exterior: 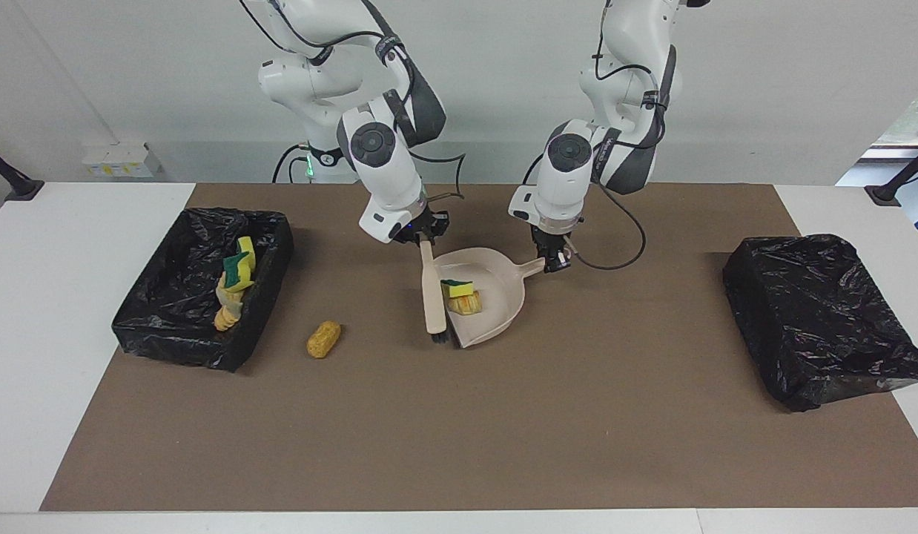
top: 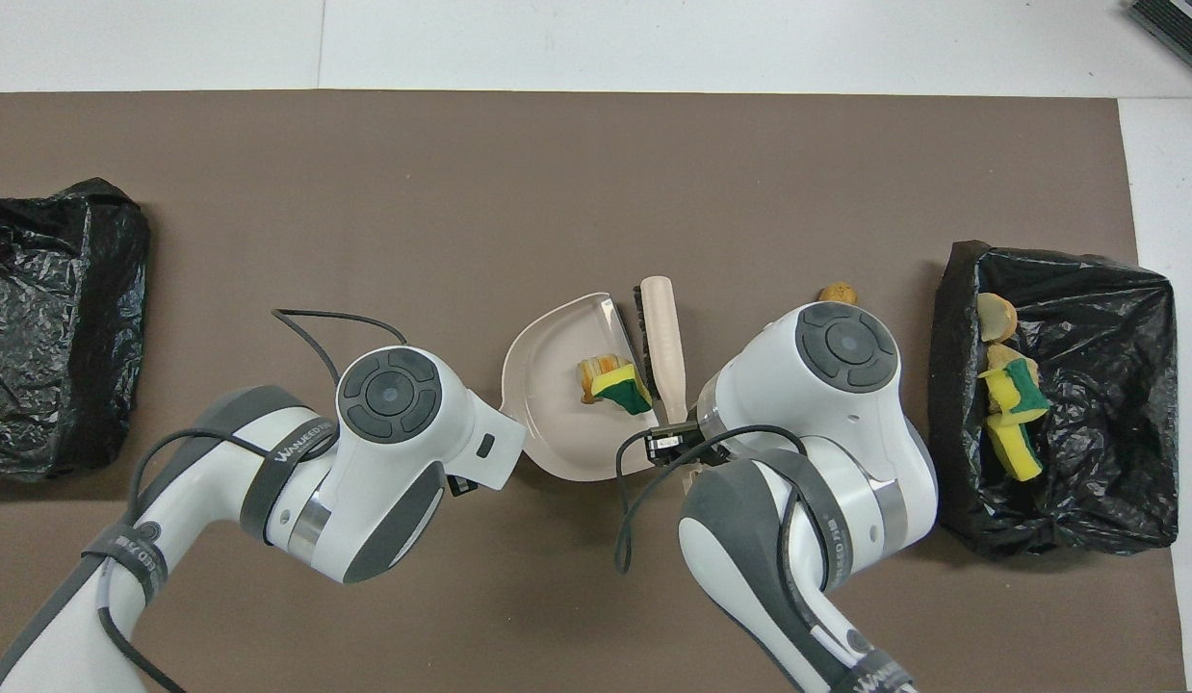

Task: Sweep and dump trash in bin
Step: 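Sweep more pieces into the dustpan with the right gripper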

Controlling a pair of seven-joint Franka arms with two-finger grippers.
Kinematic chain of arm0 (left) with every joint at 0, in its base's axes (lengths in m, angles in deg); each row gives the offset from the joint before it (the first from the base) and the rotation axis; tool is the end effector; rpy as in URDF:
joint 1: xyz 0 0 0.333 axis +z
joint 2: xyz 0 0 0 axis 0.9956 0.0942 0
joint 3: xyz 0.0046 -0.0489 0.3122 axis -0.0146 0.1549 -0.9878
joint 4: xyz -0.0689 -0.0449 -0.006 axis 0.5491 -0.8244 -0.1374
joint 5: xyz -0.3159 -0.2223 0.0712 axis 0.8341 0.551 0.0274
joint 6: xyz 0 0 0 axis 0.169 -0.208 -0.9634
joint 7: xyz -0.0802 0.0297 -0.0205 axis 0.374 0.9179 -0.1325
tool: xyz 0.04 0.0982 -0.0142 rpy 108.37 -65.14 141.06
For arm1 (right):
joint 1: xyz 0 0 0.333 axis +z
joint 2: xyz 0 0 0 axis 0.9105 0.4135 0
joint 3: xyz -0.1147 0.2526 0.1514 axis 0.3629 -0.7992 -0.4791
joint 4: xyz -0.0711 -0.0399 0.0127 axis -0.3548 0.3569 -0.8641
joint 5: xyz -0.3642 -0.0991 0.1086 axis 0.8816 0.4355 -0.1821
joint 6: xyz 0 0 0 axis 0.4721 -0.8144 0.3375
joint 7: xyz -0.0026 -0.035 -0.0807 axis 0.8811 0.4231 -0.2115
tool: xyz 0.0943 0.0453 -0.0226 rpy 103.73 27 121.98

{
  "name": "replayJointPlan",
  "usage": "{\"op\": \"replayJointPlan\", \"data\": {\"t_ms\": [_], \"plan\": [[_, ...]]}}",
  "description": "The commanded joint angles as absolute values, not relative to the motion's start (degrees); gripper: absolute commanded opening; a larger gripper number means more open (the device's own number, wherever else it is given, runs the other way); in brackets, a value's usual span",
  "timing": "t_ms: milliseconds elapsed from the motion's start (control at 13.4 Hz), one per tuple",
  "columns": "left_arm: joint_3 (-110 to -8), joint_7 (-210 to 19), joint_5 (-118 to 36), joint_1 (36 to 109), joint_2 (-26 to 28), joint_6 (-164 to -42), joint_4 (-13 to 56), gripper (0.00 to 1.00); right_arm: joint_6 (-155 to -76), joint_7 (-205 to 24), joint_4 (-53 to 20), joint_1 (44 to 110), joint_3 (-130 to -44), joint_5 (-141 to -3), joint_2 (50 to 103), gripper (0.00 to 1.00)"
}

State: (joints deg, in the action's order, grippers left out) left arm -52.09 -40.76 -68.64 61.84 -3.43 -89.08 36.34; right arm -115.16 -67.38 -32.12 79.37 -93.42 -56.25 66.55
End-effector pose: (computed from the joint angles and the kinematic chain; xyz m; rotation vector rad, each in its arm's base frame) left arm 0.4565 -0.2906 0.3479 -2.5180 1.8629 0.1251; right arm 0.4835 0.2640 0.3809 -2.9401 -0.1194 0.2949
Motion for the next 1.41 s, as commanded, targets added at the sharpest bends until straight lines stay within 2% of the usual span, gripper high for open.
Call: {"op": "replayJointPlan", "data": {"t_ms": [0, 223, 669, 967, 1190, 1339], "plan": [[-52.10, -41.71, -69.01, 62.98, -3.24, -91.50, 37.71, 0.00, -121.19, -59.38, -35.29, 81.12, -93.95, -58.21, 64.98, 0.00], [-52.19, -41.63, -69.01, 62.98, -3.24, -91.41, 37.79, 0.00, -127.35, -47.30, -35.29, 84.55, -93.95, -58.22, 65.24, 0.00], [-52.19, -41.71, -69.01, 62.98, -3.24, -91.41, 37.79, 0.00, -131.06, -30.71, -32.58, 87.72, -93.69, -56.55, 66.21, 0.00], [-52.19, -41.89, -68.92, 62.98, -3.15, -91.58, 37.79, 0.00, -130.80, -28.10, -31.42, 87.29, -93.86, -52.77, 67.44, 0.00], [-52.19, -43.82, -68.92, 62.97, -3.15, -91.76, 37.79, 0.00, -124.32, -38.20, -32.66, 86.32, -93.87, -52.94, 66.56, 0.00], [-52.19, -43.91, -68.92, 62.89, -3.15, -91.67, 37.71, 0.00, -122.80, -38.15, -31.79, 86.23, -93.87, -53.73, 66.56, 0.00]]}}
